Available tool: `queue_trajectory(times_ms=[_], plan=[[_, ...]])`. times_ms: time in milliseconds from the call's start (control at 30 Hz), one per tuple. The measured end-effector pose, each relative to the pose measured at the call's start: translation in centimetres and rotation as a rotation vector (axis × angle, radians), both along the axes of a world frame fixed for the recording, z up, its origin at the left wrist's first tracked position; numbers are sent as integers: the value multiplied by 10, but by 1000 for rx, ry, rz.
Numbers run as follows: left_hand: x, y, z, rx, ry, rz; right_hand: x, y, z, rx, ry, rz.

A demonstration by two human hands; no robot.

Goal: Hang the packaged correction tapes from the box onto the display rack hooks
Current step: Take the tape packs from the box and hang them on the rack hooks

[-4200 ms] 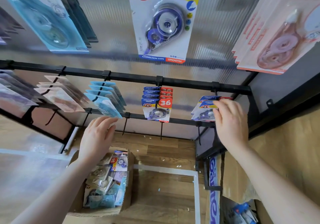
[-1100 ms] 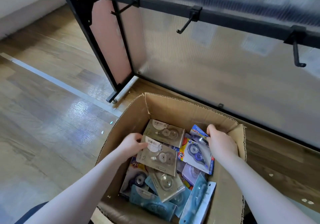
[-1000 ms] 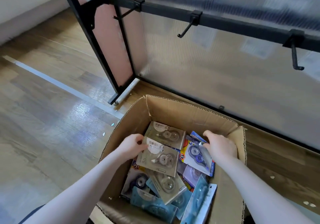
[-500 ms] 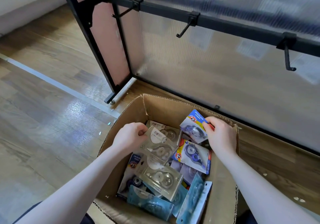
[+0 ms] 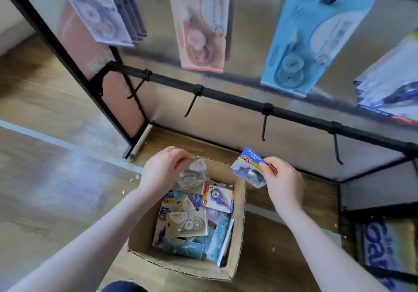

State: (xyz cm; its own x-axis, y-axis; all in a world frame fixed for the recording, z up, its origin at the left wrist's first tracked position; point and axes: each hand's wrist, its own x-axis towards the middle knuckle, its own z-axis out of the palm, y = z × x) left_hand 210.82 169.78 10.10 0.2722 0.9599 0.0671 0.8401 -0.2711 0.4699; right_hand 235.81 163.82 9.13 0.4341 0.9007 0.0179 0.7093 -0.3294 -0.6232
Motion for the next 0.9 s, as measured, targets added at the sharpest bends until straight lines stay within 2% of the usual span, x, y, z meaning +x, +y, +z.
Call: queue_trajectory(times_ms=[267, 400, 633, 900], plan=[[55, -14, 171, 52, 20, -164, 54, -43, 174, 69, -22, -131], [86, -19, 235, 81, 21, -216, 89, -62, 233, 121, -51, -196], [161, -35, 298, 161, -12, -280, 162, -89, 288, 237, -68, -251], [243, -55, 310, 177, -41, -349, 252, -121, 305, 268, -145, -193]])
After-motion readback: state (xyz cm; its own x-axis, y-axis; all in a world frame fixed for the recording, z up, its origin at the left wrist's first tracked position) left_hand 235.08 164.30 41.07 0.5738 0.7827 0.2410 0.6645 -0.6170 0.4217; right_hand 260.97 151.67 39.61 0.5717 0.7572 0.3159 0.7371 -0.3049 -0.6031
